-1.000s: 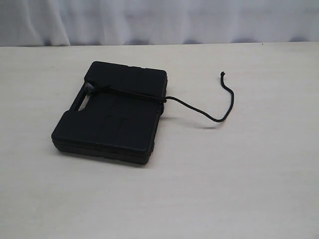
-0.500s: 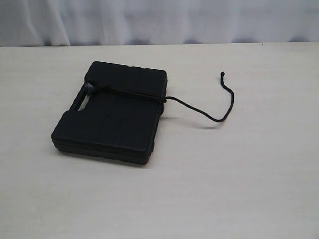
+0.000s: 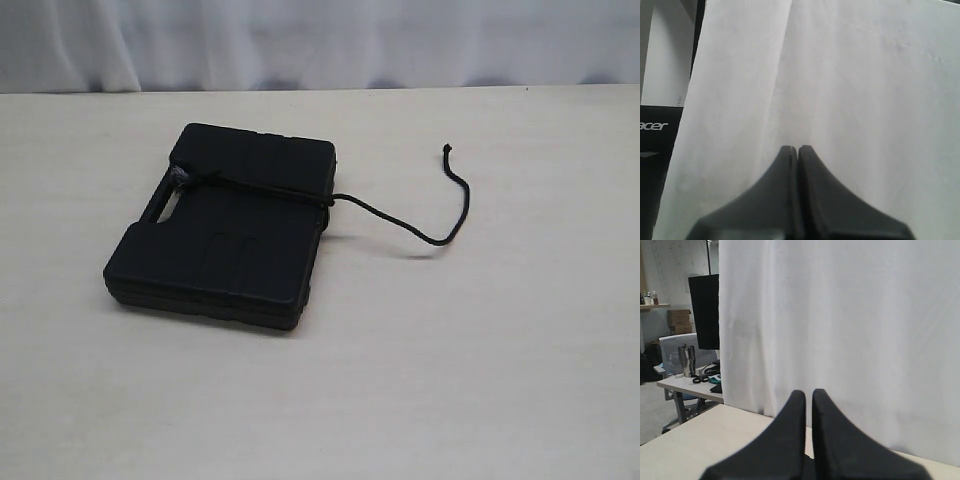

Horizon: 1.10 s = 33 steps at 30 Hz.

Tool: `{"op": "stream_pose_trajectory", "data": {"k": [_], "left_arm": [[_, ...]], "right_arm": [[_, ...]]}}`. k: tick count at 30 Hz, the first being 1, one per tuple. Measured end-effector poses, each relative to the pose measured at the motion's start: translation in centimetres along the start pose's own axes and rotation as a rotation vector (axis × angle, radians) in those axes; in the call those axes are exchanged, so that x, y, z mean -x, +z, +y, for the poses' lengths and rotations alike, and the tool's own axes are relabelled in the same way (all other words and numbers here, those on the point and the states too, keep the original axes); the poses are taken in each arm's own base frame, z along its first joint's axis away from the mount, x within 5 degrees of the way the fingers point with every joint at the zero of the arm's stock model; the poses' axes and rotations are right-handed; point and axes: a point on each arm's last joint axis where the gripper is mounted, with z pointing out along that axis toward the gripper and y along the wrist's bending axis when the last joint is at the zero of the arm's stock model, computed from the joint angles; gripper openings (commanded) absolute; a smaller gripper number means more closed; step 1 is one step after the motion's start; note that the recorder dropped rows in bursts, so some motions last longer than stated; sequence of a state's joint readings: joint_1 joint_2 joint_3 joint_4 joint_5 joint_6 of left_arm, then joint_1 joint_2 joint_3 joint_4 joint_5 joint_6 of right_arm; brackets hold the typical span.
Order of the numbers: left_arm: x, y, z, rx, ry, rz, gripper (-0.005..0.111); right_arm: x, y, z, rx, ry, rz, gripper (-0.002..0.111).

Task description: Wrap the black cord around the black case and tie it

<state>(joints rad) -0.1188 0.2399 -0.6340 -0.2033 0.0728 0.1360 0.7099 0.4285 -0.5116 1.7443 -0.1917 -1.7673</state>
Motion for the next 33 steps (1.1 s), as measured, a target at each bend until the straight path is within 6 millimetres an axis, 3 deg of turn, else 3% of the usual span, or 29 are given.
{"op": "stream_pose_trajectory", "data": {"k": [7,12,22,33], "left_arm": [[-0.4,0.1,0.0,0.0,0.02,0.03,0.0],[-2.1,-0.8,0.2,0.011,0.057,0.051,0.0],[-7.1,-3.8,0.7,0.07,0.073,0.025,0.0],[-13.2,-4.2,1.7,0.184,0.063,0.202,0.0]], "right_arm": [[0.0,0.0,0.0,0.0,0.002,0.0,0.004],[0.0,0.0,0.0,0.0,0.002,0.0,0.004],[0.0,0.0,0.0,0.0,0.002,0.0,0.004],[0.0,0.0,0.0,0.0,0.002,0.0,0.004]]}}
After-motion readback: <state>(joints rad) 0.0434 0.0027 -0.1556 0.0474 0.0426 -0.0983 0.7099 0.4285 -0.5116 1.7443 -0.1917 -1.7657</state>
